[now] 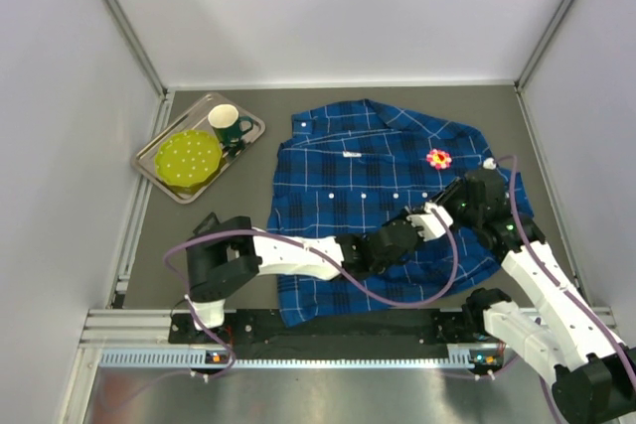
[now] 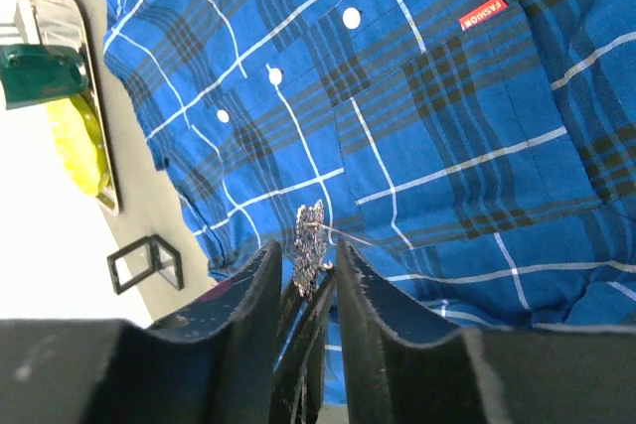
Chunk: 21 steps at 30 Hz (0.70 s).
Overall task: Remove the brooch from the garment
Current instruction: Pass from the right arm to the left
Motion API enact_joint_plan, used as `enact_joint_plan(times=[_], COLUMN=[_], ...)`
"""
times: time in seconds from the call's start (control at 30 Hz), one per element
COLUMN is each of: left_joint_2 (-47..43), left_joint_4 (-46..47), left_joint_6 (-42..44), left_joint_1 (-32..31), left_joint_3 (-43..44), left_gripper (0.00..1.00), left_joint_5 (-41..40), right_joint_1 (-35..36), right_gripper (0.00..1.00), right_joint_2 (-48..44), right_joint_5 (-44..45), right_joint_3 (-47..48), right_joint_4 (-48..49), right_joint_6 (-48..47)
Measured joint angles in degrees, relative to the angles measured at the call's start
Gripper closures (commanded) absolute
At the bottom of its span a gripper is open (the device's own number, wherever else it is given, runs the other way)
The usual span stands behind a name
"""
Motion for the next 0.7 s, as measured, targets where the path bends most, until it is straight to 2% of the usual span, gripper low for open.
enact_joint_plan(times=[0.03,0.13,0.3,0.47,0.7], left_joint_2=[0.0,-0.5,-5.3,-10.8,-20.5], left_joint_4=[0.1,0.2,-0.5,-0.8,-0.2], left_joint_6=[-0.3,-1.9,-7.5,-12.7,-22.3], left_joint_1=[0.2,0.8,3.7,6.3,12.3], left_joint_3=[-0.1,-1.2,-6.5,-9.4,-15.3], left_gripper=[1.00,1.00,1.00,1.00,1.00], left_joint_5=[0.0,0.5,4.3,9.8,24.9], right_joint_1=[0.0,0.0,0.0,0.0,-0.8], right_gripper=[0.55,0.46,0.39,0.25,0.20], right_joint_2=[0.0,-1.1,-4.5,-6.7,-7.5], right_joint_5=[-0.1,-0.1,-1.3,-3.8,-8.7], right_joint_3=[0.0,0.0,0.9,3.3,5.7], right_joint_4=[0.0,-0.1,-0.3,-0.3,-0.2], right_joint_6=[-0.9,-3.1,-6.8,-10.5,-18.7])
